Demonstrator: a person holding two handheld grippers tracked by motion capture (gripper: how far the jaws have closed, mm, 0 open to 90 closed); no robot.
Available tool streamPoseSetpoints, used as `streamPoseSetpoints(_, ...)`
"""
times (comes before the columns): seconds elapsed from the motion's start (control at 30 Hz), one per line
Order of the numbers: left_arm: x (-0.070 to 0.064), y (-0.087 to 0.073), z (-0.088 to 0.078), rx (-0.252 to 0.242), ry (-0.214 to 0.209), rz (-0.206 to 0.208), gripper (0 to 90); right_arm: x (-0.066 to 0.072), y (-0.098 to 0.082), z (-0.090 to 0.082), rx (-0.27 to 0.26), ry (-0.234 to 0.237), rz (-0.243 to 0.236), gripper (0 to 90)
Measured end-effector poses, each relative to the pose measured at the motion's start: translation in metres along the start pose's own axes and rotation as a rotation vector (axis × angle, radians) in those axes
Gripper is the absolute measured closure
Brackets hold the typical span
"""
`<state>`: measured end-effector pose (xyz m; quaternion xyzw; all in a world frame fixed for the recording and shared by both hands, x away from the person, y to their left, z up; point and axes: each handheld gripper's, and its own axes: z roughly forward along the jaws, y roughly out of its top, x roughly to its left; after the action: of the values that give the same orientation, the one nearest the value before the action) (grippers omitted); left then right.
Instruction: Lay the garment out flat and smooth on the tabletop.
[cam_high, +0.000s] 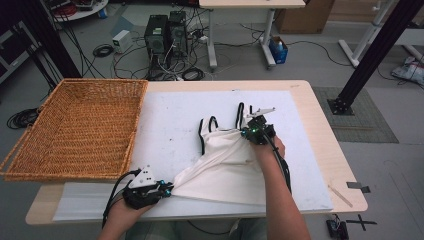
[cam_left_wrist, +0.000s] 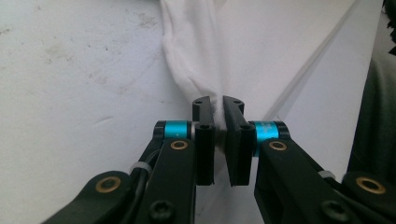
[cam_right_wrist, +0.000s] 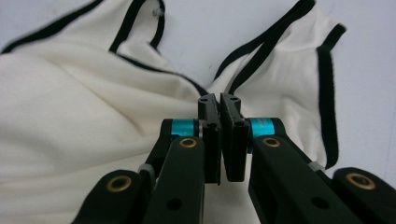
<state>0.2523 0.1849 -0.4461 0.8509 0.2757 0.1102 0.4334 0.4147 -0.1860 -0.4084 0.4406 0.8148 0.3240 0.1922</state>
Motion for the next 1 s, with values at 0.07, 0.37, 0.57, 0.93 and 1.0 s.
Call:
streamPoseSetpoints(0.07,0.002,0.003,0.003,-0.011,0.026,-0.020,63.5,0.005,-0.002,-0.002,0.001,-0.012,-0.055,81.8)
streamPoseSetpoints(0.37,0.013,0.034,0.028,-0.063,0.068,-0.022,37.1,0.002,-0.029,-0.052,-0.088,-0.038,-0.124,54.1)
streamPoseSetpoints(0.57,0.016,0.035,0.042,0.008,0.088,-0.015,37.8,-0.010,-0.080,-0.081,-0.069,-0.008,-0.071,54.8)
streamPoseSetpoints(0.93,0.007,0.029,0.041,0.046,0.056,0.069,83.7,0.009,-0.131,-0.081,0.018,0.110,-0.075,88.2)
streamPoseSetpoints(1.0,0.008,0.028,0.037,0.032,0.056,0.063,86.1,0.009,-0.131,-0.082,0.019,0.110,-0.073,88.4)
